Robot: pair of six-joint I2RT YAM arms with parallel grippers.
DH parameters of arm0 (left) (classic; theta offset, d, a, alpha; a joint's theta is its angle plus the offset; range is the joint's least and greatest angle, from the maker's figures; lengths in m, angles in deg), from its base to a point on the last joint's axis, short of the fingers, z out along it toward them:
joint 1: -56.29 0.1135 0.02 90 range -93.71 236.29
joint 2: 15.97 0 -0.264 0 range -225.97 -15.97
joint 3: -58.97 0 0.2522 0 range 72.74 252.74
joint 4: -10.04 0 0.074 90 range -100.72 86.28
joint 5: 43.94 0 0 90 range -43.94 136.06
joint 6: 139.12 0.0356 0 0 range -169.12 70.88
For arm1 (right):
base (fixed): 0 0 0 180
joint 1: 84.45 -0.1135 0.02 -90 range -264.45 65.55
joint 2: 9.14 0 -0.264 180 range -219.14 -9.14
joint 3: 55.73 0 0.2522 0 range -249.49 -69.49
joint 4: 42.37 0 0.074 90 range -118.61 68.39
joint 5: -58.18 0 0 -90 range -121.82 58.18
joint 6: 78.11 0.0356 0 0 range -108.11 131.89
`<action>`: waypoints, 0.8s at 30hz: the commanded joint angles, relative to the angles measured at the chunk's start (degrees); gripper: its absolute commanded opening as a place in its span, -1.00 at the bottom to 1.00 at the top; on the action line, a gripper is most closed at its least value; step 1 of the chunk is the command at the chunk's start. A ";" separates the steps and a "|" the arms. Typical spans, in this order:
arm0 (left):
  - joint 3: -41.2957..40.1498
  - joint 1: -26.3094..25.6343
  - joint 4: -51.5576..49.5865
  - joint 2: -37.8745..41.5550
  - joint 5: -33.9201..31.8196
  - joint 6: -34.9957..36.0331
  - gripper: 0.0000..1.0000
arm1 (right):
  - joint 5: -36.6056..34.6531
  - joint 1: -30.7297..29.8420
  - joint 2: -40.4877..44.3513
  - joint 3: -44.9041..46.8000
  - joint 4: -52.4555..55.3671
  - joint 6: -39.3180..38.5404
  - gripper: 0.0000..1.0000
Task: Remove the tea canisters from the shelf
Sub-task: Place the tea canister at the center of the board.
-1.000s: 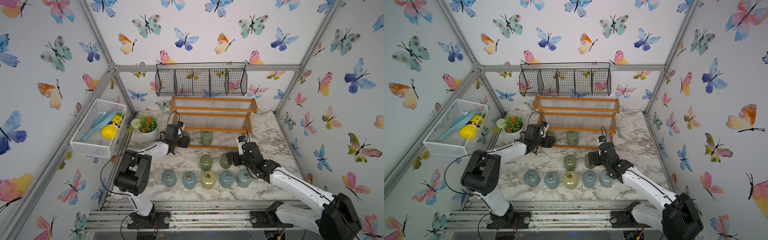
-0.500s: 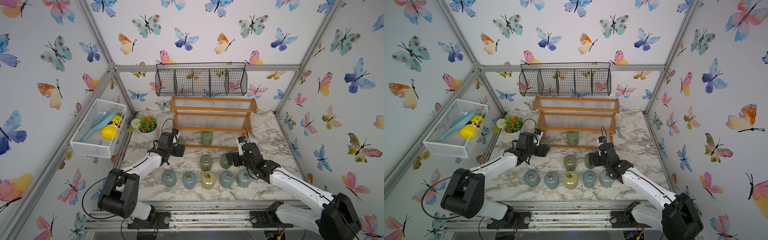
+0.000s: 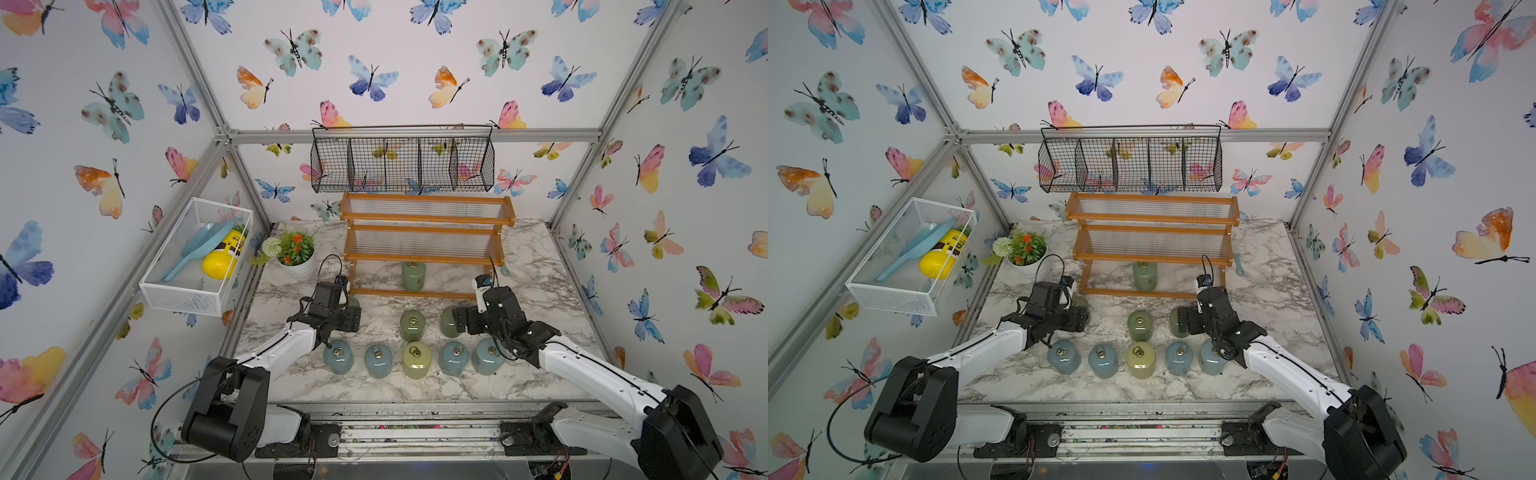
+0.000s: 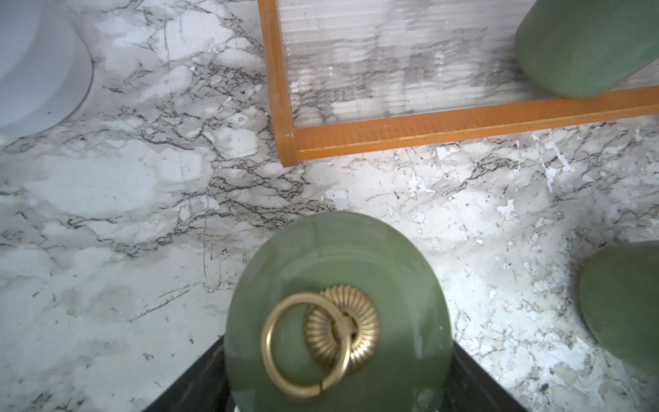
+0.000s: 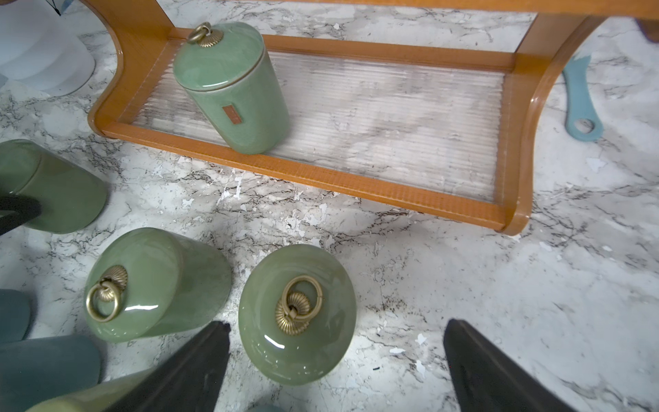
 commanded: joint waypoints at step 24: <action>-1.09 1.61 -2.62 4.66 -5.40 -2.37 0.85 | 1.00 -0.09 1.13 1.09 -0.13 -0.50 1.00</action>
